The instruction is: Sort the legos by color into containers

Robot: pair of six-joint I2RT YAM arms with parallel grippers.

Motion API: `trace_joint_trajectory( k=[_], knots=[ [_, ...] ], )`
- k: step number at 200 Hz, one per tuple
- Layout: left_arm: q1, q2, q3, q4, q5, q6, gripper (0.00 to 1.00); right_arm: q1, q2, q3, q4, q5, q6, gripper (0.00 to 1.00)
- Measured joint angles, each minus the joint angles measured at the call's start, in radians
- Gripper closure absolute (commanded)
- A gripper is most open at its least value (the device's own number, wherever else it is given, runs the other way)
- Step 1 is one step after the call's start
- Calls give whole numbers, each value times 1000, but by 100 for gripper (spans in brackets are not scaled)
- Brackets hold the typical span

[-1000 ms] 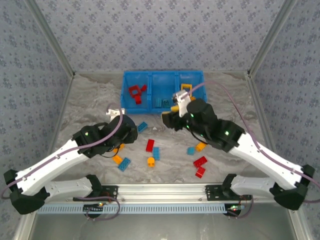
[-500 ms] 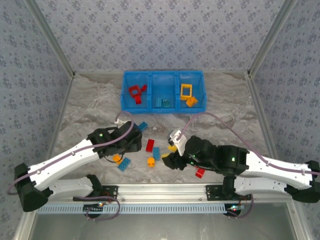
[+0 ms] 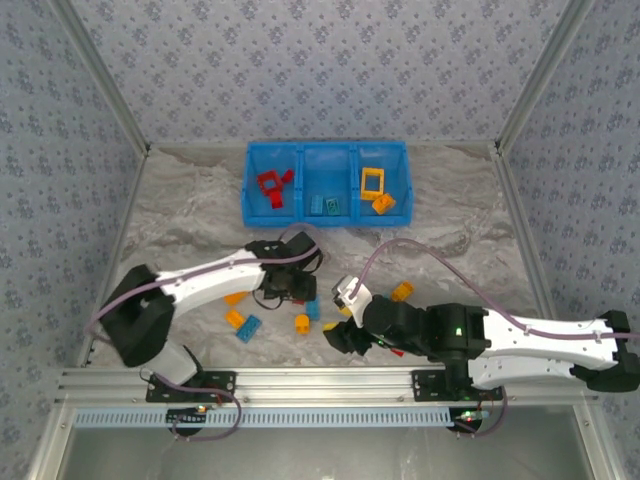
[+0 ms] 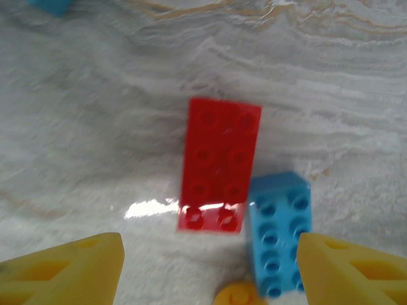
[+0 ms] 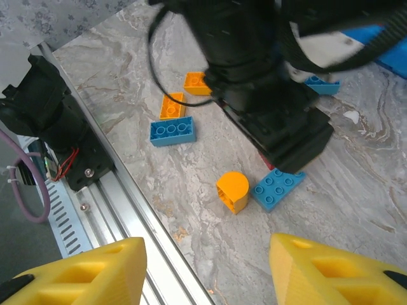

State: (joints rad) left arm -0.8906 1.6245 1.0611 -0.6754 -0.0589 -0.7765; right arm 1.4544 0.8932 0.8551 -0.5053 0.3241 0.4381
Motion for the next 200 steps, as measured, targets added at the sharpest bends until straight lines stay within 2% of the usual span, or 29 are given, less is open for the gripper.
trace_joint_trajectory(
  k=[26, 69, 93, 124, 158, 200],
  knots=[
    [9, 105, 78, 12, 0, 34, 28, 24, -3, -9, 2, 46, 5, 39],
    [9, 165, 147, -4, -55, 59, 30, 30, -3, -15, 17, 83, 15, 39],
    [19, 196, 150, -3, -64, 68, 41, 30, -2, -17, 21, 86, 19, 39],
    [41, 245, 150, -2, -61, 72, 47, 31, -2, -19, 24, 91, 21, 39],
    [47, 248, 150, 6, -58, 82, 73, 30, -2, -24, 24, 93, 30, 39],
    [47, 237, 150, 2, -73, 77, 73, 29, -2, -26, 26, 109, 38, 39]
  ],
)
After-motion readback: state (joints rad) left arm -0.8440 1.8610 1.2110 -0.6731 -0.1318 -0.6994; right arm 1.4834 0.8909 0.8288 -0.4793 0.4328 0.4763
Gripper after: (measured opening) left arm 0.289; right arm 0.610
